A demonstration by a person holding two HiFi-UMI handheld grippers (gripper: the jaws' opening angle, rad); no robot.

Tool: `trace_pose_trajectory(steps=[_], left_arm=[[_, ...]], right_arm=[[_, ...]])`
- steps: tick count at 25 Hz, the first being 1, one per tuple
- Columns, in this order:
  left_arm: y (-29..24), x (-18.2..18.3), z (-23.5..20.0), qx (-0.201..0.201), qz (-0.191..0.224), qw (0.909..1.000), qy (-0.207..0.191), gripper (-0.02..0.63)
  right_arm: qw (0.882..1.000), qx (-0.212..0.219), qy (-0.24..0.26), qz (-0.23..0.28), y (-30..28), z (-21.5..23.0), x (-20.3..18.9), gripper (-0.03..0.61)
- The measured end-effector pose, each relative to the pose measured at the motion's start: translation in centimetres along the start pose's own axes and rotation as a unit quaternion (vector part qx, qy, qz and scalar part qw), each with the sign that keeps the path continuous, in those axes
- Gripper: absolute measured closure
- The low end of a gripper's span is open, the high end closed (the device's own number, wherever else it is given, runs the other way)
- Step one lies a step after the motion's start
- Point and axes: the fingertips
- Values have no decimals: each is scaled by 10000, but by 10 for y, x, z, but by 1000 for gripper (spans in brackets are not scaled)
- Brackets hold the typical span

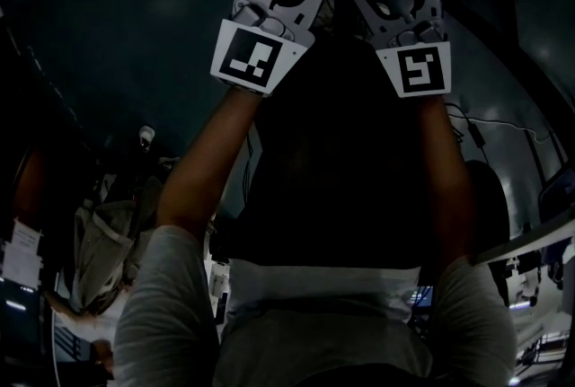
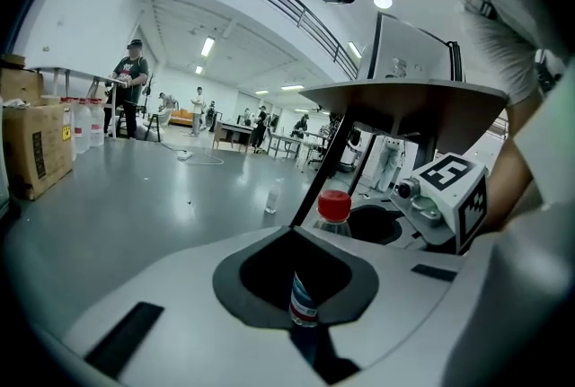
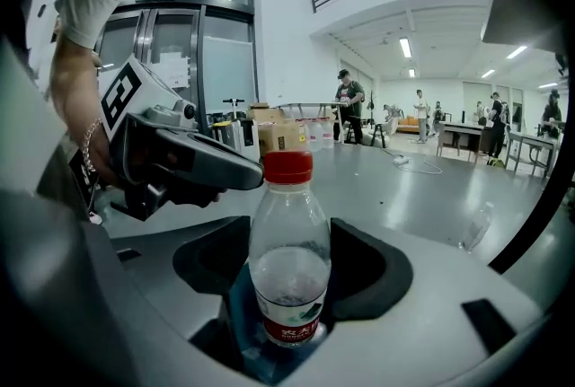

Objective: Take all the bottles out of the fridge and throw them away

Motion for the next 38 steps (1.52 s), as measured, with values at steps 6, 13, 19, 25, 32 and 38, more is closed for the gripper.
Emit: trace_pose_trajectory(steps=[6, 13, 19, 25, 32, 38], left_arm=[[-11, -26, -6, -18, -41, 10000, -9, 600], [-15, -30, -4, -3, -66, 10000, -34, 600], [-4, -7, 2, -23, -122, 9999, -48, 600], [11, 51, 19, -24, -62, 10000, -50, 600], [37, 138, 51, -52, 75, 10000, 10, 600], [63, 211, 69, 49, 179, 9996, 189, 600]], right_arm=[[9999, -39, -123, -22, -4, 8, -23, 293], [9996, -139, -245, -4, -4, 15, -29, 294], [9990, -322, -291, 55, 9, 15, -5, 295], [9966, -603, -479, 295, 34, 11, 65, 295], [9932, -815, -640, 534, 66, -1, 162, 295], [9921, -815, -690, 662, 96, -7, 242, 298]])
Point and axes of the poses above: the fingertips, and each gripper's own axes: y backward along the fingers, z to its right, x out of its top, and after that the axes turned 10 degrees about z, right-handed
